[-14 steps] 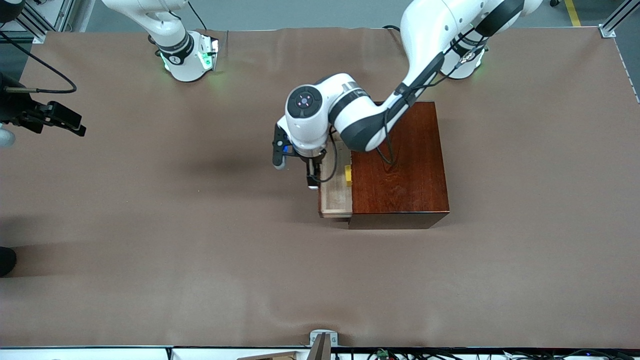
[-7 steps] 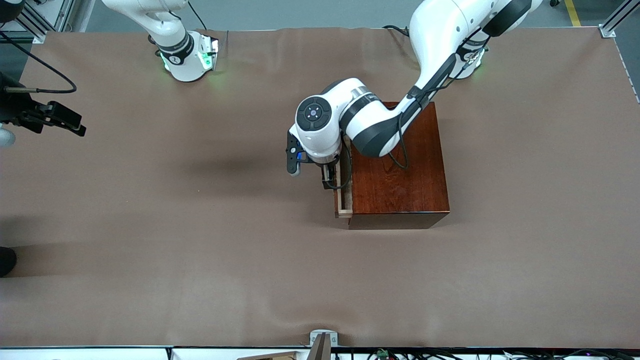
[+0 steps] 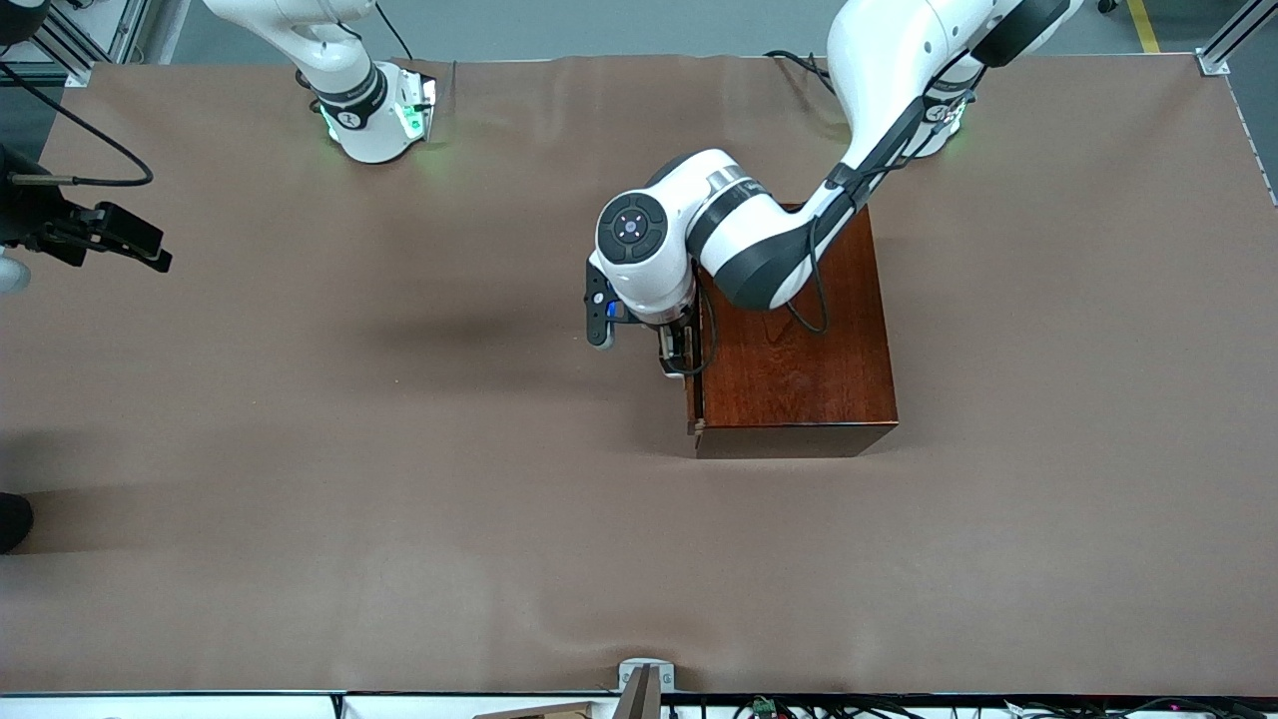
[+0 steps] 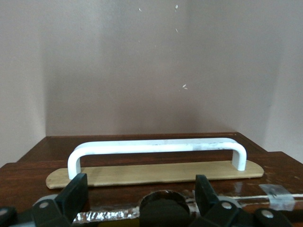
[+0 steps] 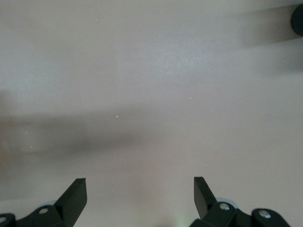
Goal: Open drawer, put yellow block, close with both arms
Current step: 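Push the drawer front into the box with the left gripper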
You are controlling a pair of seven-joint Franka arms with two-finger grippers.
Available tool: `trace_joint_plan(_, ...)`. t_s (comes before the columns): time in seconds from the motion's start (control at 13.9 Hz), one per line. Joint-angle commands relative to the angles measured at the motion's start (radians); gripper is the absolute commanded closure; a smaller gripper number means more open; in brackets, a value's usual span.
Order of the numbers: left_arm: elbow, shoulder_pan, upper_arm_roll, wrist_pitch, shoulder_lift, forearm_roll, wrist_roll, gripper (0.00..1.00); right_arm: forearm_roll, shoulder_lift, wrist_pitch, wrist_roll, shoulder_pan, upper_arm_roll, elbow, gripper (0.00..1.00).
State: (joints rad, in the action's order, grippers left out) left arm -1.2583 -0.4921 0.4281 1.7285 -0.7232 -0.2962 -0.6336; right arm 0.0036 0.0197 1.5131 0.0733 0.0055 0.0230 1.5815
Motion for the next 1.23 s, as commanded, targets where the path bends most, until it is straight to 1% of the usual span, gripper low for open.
trace_joint_plan(0.0,-0.035,0.009,-0.005,-0.050,0.039,-0.017,-0.020,0.00,-0.014,0.003,-0.014,0.003,-0.006,-0.008,-0.011,0.00)
trace_joint_plan(0.51,-0.036,0.009,-0.008,-0.102,0.038,-0.018,-0.020,0.00,-0.014,0.003,-0.014,0.003,-0.006,-0.008,-0.012,0.00)
trace_joint_plan(0.72,-0.020,0.003,-0.005,-0.090,0.038,-0.011,0.000,0.00,-0.014,0.003,-0.014,0.003,-0.006,-0.009,-0.011,0.00)
trace_joint_plan(0.87,0.003,0.004,-0.002,-0.040,0.039,-0.009,0.057,0.00,-0.014,0.003,-0.014,0.005,-0.006,-0.009,-0.011,0.00)
trace_joint_plan(1.01,0.013,0.004,-0.002,0.070,0.053,-0.006,0.132,0.00,-0.014,0.003,-0.014,0.003,-0.006,-0.008,-0.011,0.00)
trace_joint_plan(1.15,0.016,0.009,-0.002,0.140,0.082,-0.003,0.239,0.00,-0.014,0.003,-0.014,0.005,-0.006,-0.008,-0.011,0.00)
